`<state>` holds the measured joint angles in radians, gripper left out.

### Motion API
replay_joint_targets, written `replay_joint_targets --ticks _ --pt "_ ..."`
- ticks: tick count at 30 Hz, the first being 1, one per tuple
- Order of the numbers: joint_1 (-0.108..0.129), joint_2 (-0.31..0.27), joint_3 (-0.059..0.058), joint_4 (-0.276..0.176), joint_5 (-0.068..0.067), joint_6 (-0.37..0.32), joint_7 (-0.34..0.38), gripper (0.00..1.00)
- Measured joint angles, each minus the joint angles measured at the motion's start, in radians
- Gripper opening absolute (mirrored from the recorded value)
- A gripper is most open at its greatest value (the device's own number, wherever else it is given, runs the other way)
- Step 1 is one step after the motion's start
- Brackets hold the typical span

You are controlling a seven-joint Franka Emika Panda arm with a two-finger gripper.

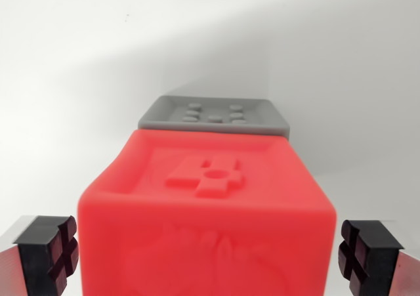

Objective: Destack cube

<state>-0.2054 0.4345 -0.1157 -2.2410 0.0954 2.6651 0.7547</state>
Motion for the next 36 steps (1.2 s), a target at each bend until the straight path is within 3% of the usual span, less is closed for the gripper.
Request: replay_joint_targets --ticks 5,6,36 --pt "-0.004 0.008 0.004 0.001 0.001 0.008 -0.001 1.00" --pt "-0.004 0.009 0.004 0.001 0.001 0.008 -0.001 0.00" --pt "-0.004 0.009 0.005 0.002 0.001 0.009 -0.001 0.00"
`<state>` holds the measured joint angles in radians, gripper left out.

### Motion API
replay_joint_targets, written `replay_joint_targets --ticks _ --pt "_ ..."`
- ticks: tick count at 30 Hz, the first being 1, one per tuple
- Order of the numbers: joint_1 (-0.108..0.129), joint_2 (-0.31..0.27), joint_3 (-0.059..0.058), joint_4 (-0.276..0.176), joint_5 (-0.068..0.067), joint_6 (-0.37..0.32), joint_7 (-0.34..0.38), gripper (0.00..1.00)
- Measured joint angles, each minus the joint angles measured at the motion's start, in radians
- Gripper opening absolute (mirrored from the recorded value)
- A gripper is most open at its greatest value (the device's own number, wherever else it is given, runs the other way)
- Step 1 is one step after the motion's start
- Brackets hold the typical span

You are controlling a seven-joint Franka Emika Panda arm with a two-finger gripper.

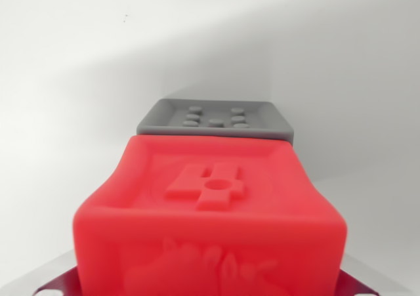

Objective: Destack cube

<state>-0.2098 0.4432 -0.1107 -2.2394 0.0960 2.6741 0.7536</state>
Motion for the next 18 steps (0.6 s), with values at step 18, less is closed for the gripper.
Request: replay_joint_targets --ticks 18 --pt "0.002 -0.032 -0.003 -0.004 -0.002 -0.024 0.002 0.00"
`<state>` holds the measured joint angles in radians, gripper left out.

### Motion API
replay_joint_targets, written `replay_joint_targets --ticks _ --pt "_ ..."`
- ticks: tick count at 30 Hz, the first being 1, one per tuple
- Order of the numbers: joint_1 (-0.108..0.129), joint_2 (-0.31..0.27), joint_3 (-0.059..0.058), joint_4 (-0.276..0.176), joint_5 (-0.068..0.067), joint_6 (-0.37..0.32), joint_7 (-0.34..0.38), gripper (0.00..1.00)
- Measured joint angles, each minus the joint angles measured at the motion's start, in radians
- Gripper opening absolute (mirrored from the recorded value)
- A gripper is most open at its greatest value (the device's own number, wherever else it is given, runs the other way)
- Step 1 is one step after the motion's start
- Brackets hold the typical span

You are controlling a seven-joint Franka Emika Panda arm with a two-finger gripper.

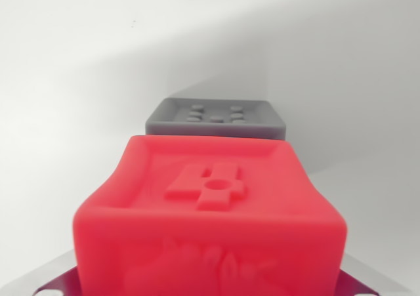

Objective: Destack cube

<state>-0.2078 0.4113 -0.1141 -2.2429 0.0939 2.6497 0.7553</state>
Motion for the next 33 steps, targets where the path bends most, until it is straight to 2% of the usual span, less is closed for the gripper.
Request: replay_joint_targets --ticks 23,33 --pt "0.010 -0.135 -0.014 -0.007 -0.026 -0.119 0.028 0.00" --pt "0.045 -0.133 -0.014 -0.027 -0.027 -0.110 0.108 0.00"
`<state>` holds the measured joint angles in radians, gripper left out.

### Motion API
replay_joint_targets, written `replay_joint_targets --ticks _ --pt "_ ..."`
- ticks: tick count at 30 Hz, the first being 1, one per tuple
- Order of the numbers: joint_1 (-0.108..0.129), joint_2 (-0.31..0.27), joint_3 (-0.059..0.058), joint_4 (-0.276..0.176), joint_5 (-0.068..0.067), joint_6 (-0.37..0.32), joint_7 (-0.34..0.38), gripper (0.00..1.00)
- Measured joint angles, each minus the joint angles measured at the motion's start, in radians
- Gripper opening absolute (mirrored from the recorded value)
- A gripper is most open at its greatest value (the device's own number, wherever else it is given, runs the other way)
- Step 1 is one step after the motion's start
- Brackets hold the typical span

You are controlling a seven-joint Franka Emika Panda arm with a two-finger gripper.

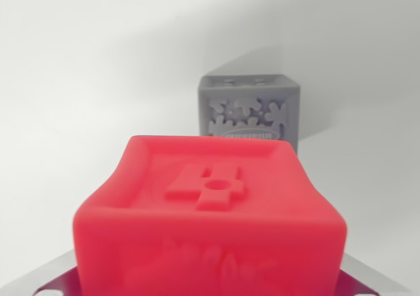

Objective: Destack cube

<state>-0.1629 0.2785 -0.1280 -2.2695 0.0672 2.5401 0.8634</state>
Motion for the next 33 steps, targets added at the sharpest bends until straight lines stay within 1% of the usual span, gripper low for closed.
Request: replay_joint_targets --ticks 8,33 --pt "0.024 0.000 0.000 -0.013 0.000 0.014 0.059 0.00" --pt "0.110 0.001 0.002 -0.052 0.000 0.056 0.269 0.00"
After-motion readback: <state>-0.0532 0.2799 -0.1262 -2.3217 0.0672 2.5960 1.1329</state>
